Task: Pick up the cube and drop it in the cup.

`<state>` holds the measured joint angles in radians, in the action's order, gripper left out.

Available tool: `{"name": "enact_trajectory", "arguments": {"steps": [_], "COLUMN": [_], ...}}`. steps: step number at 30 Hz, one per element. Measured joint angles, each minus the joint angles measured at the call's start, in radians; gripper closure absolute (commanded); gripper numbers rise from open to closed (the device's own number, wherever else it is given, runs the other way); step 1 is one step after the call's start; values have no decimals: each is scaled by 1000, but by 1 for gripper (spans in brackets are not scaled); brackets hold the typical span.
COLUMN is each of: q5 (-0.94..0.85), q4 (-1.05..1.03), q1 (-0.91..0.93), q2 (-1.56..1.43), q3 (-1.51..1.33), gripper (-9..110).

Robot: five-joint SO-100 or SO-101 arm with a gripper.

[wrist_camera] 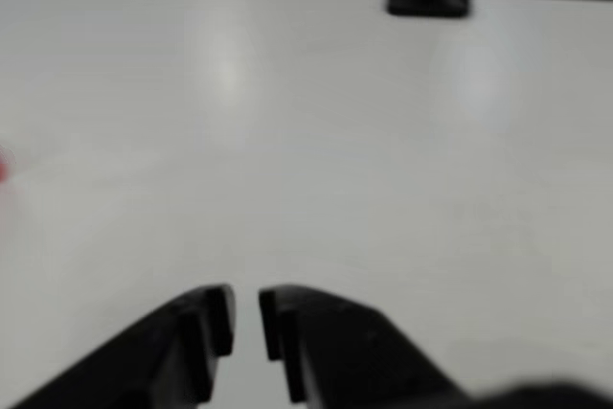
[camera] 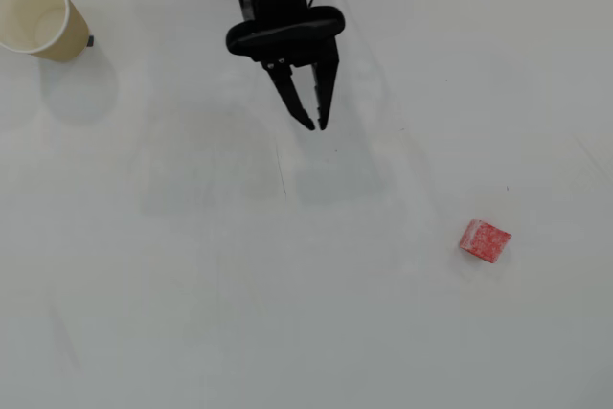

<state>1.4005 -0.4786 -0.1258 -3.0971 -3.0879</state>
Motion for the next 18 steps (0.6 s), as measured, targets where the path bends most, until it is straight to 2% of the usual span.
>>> {"name": "enact_trajectory", "arguments": {"steps": [18], "q5": [0], "q4": [0], "q1": [-189], "q2": [0], "q3": [0], "gripper": [101]}}
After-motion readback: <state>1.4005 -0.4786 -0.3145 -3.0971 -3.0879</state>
